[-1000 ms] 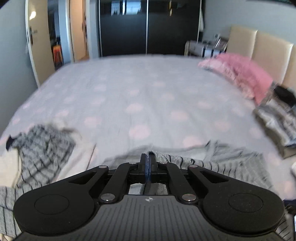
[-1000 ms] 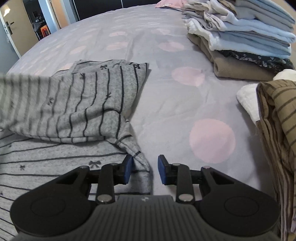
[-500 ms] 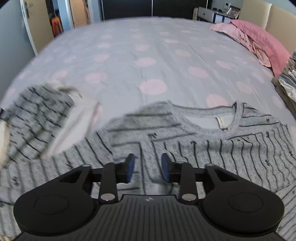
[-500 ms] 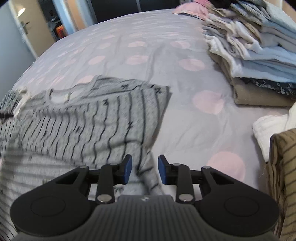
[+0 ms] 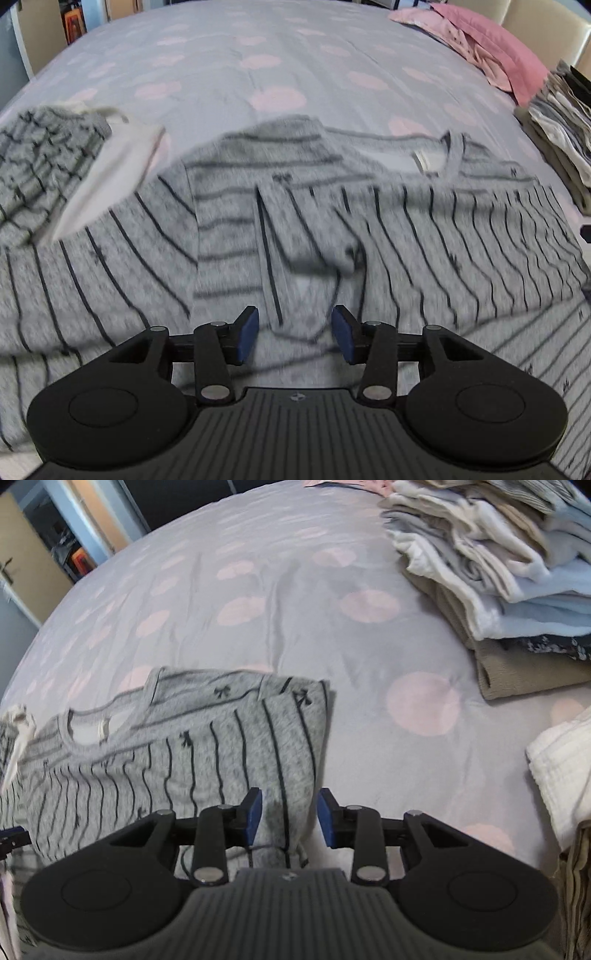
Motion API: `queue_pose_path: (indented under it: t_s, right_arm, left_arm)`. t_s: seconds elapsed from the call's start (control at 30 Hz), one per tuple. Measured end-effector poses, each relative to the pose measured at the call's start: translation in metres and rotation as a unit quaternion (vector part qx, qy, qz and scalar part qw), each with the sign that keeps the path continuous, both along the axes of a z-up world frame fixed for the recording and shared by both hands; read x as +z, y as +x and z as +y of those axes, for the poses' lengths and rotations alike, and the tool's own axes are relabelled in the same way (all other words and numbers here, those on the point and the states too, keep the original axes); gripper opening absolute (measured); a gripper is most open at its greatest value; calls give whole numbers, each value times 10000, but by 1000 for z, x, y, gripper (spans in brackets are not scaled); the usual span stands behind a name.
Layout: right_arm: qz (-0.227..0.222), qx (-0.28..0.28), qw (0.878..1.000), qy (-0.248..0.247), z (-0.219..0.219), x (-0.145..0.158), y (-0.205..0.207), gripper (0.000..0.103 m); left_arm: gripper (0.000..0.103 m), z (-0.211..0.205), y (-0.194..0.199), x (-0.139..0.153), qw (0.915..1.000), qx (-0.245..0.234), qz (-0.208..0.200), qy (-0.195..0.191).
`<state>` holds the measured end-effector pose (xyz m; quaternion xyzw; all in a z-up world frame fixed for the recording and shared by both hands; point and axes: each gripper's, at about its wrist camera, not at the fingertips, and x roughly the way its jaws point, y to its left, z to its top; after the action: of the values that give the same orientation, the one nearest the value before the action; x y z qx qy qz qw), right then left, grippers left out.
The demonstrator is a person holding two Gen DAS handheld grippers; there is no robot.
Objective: Fold clothes
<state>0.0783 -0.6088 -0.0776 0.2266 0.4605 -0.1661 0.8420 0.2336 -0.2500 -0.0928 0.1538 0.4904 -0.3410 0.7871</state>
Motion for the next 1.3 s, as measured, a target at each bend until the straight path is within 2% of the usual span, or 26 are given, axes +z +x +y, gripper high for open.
queue_pose_path:
  t_s: [0.03,0.13,0.17,0.23,0.33,0.43,0.5,0.57,0.67,0.73,0.8,0.87,0.9,1.13,1.3]
  right_arm:
    - [36,11,10000,-28,1,-1,-1,38]
    - [166,-23,9999,-16,2,-6,-4,38]
    - [182,-38,9998,-10,2,-6,-6,38]
    - [214,-68,9997,2,2,-8,-10,38]
    - [201,-69,9998,14,5,-7,-15,38]
    - [158,-38,9999,14,8,-4,-19,38]
    - [110,-33,9999,23,11,-1,-24,38]
    - [70,-52,9999,50,13,1,-30,39]
    - [83,-61,9999,91,17,-1,-36,39]
    - [102,-65,9998,144,19,-3,-40,39]
    - [99,-60,9997,200,21,-5,-44,39]
    - [105,4,9998,162,23,-6,-47,39]
    - [98,30,9999,119,24,-6,-49,39]
    - [46,569,9984,1,33,-10,-62,39]
    - [130,1173,9903,-737,59,-15,-66,39]
  left_arm:
    - [42,0,-2,-2,10000,11,-72,-35]
    - [26,-4,-11,1,9990,-46,-433,-97]
    - [26,-7,-15,3,9983,-93,-559,-106]
    - [26,-11,-23,6,9967,-262,-766,-67]
    - [26,-16,-24,-2,9966,-296,-755,175]
    - [26,-10,-22,-3,9971,-33,-754,9]
    - [28,-6,-27,4,9953,76,-954,-115]
    - [33,-6,-33,8,9937,-34,-1111,-120]
    - [33,-10,-39,6,9925,-237,-1198,-41]
    - [31,-17,-41,0,9927,-291,-1166,81]
    - [22,-20,-41,-7,9930,-289,-1131,176]
    - [8,-18,-40,-6,9937,-267,-1082,127]
    - [6,-16,-40,-2,9940,-235,-1068,66]
    - [5,6,-41,28,9951,15,-921,-354]
    - [5,8,-46,32,9958,118,-846,-338]
